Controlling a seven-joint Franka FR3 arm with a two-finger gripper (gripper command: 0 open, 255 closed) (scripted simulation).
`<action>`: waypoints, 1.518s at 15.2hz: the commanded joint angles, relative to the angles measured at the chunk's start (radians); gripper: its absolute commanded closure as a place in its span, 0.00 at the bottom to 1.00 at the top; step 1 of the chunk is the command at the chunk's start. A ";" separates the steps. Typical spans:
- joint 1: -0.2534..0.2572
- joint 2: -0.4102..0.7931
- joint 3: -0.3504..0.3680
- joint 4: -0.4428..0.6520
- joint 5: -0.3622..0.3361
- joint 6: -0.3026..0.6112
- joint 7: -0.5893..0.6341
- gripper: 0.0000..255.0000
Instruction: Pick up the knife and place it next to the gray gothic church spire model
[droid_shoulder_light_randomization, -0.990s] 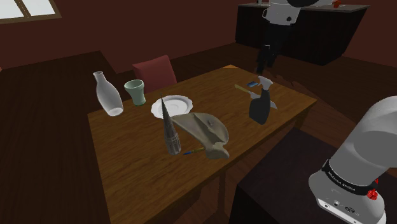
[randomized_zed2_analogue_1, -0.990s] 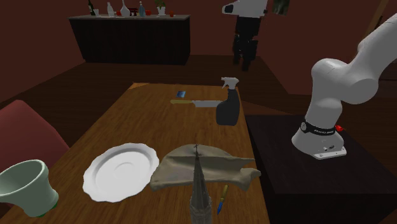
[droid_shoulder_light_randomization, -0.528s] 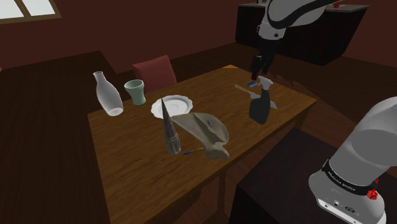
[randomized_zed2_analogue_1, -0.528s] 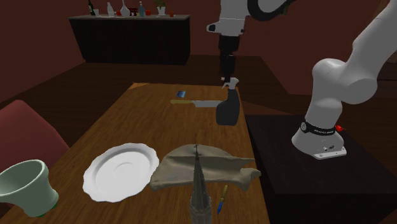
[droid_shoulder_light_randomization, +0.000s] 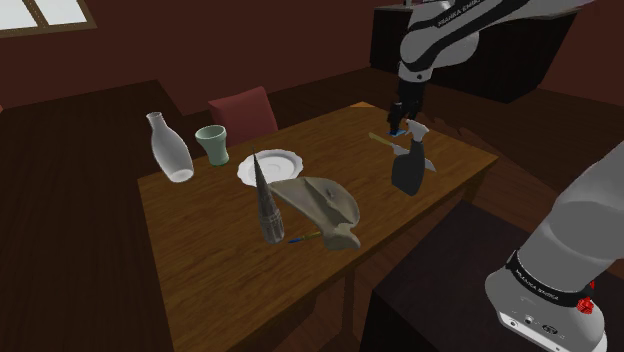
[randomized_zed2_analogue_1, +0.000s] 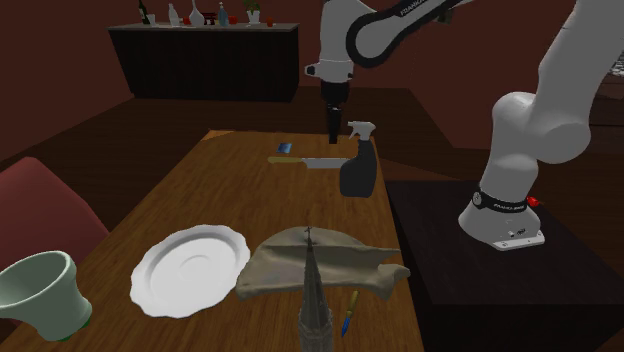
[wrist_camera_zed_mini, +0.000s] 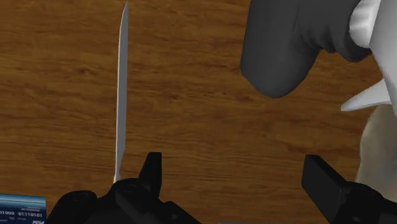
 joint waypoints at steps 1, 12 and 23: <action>-0.011 0.066 -0.015 0.021 0.003 0.039 -0.014 0.00; -0.085 0.449 -0.068 0.246 0.065 0.161 -0.094 0.00; -0.094 0.521 -0.056 0.230 0.090 0.247 -0.111 0.00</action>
